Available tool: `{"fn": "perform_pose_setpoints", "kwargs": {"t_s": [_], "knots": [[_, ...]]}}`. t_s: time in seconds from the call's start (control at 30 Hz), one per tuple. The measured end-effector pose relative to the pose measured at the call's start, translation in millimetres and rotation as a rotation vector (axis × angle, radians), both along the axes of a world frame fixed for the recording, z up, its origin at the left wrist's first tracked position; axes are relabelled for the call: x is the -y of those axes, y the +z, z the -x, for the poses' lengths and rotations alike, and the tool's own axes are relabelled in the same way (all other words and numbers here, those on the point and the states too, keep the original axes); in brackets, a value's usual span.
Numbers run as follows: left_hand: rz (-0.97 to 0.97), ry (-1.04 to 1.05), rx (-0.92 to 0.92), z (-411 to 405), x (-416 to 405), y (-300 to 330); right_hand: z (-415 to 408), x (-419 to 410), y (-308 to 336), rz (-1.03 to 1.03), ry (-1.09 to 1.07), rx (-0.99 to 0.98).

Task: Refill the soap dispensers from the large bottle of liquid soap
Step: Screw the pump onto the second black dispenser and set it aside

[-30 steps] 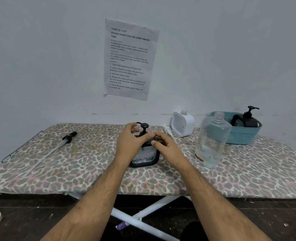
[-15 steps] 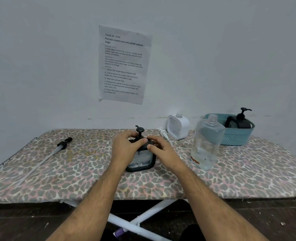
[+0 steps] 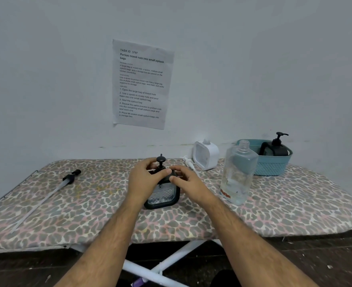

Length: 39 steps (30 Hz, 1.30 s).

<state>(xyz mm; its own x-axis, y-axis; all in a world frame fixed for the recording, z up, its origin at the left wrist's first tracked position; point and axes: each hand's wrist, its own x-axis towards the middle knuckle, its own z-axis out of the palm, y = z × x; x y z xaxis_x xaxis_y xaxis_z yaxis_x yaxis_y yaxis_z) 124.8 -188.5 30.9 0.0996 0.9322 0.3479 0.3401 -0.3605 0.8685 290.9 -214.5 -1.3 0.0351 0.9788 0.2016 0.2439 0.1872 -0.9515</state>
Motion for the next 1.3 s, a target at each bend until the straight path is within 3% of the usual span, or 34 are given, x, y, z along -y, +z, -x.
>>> {"fn": "perform_pose_setpoints", "kwargs": {"t_s": [0.3,0.87,1.07,1.3], "knots": [[-0.04,0.134,-0.02,-5.4,5.8,0.3,0.0,3.4,6.0,0.034,0.011,-0.007],[-0.041,0.045,-0.076,2.6,4.0,-0.5,2.6,9.1,11.5,0.056,0.006,0.016],[-0.087,0.186,-0.162,-2.1,5.0,0.6,-0.3,10.8,15.9,0.072,0.019,0.081],[-0.093,0.136,-0.166,-1.9,6.0,4.9,-4.3,10.4,23.0,0.099,0.033,0.173]]}}
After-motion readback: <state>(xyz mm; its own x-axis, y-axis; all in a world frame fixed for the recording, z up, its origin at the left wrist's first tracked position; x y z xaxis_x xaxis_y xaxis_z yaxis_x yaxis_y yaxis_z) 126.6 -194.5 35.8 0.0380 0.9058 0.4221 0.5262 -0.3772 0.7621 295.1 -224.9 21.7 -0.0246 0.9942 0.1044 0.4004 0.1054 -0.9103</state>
